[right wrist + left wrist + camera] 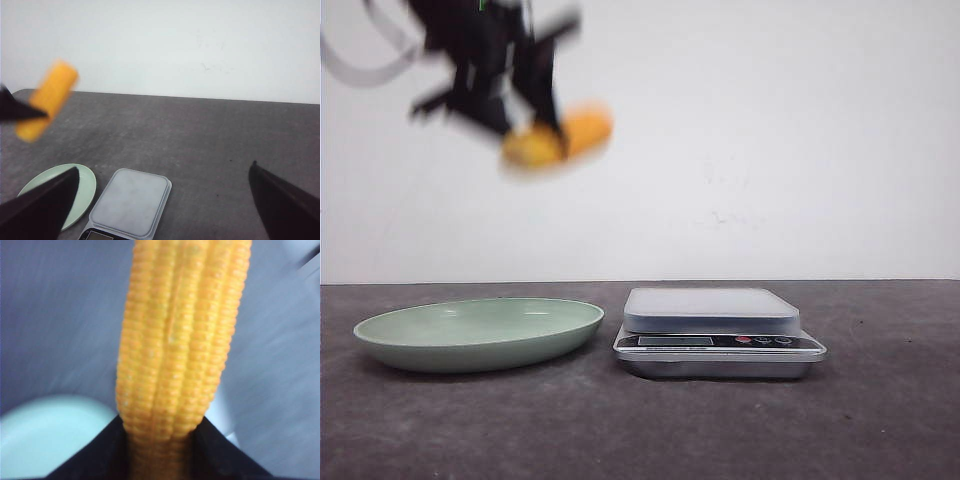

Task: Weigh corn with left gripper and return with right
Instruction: 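Grasp the corn with the left gripper and carry it over the scale, then lower the corn onto the scale and open the left gripper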

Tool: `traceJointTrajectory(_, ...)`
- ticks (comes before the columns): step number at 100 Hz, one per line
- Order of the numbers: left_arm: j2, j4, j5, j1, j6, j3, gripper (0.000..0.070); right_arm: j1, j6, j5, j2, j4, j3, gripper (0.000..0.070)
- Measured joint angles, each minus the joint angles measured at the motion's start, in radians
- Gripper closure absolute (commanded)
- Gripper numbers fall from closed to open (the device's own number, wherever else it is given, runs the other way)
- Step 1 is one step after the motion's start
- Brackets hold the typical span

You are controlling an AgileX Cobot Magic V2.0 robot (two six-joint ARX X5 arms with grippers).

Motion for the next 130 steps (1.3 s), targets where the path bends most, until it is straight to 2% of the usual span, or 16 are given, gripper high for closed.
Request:
traceJointTrajectory(16, -0.005, -0.003, 0.002, -0.045, -0.026, 0.128, 0.0689, 0.0, 0.0, 0.0, 0.012, 0.019, 0.0, 0.0014)
traceJointTrajectory(34, 0.016, 0.035, -0.024, -0.094, -0.053, 0.142, 0.0688, 0.0, 0.007, 0.0, 0.038, 0.03, 0.0, 0.0014)
traceJointTrajectory(63, 0.25, 0.034, -0.027, -0.149, -0.093, 0.142, 0.0688, 0.0, 0.008, 0.0, 0.076, 0.031, 0.0, 0.0014)
traceJointTrajectory(79, 0.396, 0.031, -0.017, -0.156, -0.165, 0.142, 0.0688, 0.0, 0.008, 0.0, 0.08, 0.029, 0.0, 0.0014)
traceJointTrajectory(98, 0.537, 0.027, 0.057, -0.16, -0.3, 0.142, 0.0688, 0.0, 0.008, 0.0, 0.08, 0.009, 0.0, 0.0014)
traceJointTrajectory(105, 0.577, 0.018, 0.062, -0.165, -0.334, 0.142, 0.0688, 0.0, 0.008, 0.0, 0.08, -0.004, 0.0, 0.0014)
traceJointTrajectory(130, 0.608, 0.012, 0.052, -0.183, -0.36, 0.148, 0.0671, 0.0, 0.008, 0.0, 0.08, -0.04, 0.0, 0.0014)
